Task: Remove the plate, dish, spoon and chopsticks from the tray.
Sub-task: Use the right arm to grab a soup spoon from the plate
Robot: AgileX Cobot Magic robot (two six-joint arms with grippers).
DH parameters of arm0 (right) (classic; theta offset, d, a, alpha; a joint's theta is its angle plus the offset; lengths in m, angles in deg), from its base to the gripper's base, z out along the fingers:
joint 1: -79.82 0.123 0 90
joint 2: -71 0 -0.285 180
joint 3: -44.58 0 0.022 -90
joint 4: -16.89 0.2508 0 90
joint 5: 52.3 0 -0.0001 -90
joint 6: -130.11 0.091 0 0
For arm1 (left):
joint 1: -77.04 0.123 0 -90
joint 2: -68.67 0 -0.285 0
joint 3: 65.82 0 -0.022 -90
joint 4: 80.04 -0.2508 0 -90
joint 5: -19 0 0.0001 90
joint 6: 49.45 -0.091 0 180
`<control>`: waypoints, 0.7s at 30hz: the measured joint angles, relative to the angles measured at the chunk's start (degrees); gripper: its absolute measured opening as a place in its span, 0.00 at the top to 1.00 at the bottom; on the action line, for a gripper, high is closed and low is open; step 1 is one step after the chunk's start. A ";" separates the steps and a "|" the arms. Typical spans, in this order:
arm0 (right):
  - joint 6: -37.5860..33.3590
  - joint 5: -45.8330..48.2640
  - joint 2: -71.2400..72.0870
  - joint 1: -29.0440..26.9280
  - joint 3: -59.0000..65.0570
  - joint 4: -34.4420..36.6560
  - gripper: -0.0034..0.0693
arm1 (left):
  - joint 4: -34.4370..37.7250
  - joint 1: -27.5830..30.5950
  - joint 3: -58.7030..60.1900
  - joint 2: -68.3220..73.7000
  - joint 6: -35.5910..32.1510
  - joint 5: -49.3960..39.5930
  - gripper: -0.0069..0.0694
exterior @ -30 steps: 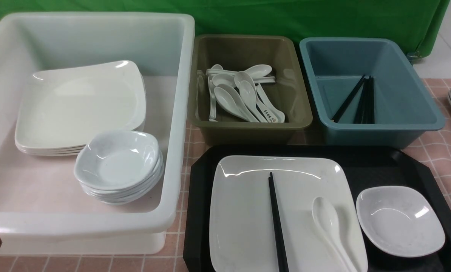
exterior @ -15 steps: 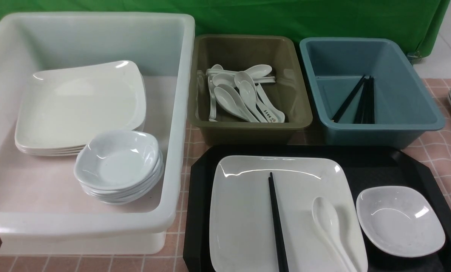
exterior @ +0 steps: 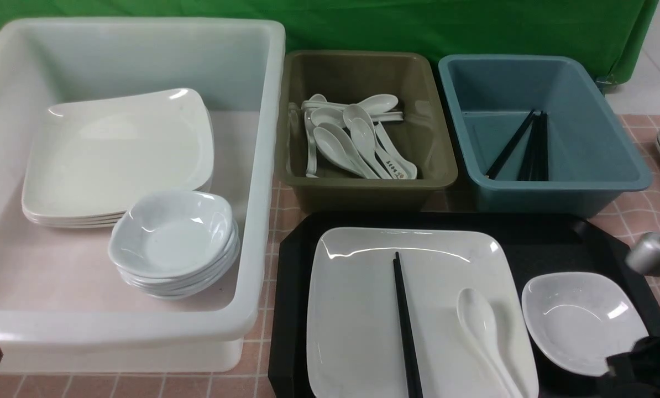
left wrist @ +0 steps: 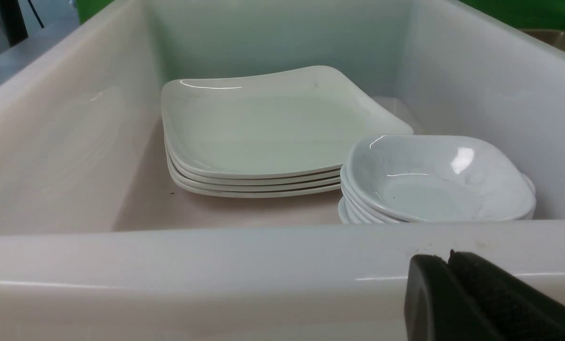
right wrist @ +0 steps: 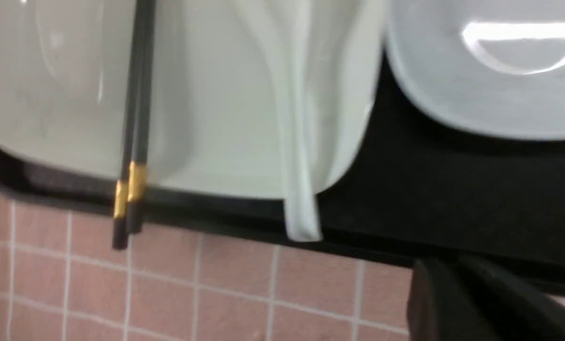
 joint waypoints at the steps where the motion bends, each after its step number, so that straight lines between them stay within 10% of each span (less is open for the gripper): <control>1: -1.47 -0.22 -3.90 1.98 -1.65 0.48 0.64 | 0.00 0.00 0.00 0.00 0.00 0.00 0.88; 7: -2.77 -1.08 -16.33 11.58 -10.34 -0.36 0.38 | 0.00 0.00 0.00 0.00 0.00 0.00 0.88; 21: 2.01 -5.31 -34.08 17.76 -18.50 -11.85 0.35 | 0.00 0.00 0.00 0.00 0.00 0.00 0.88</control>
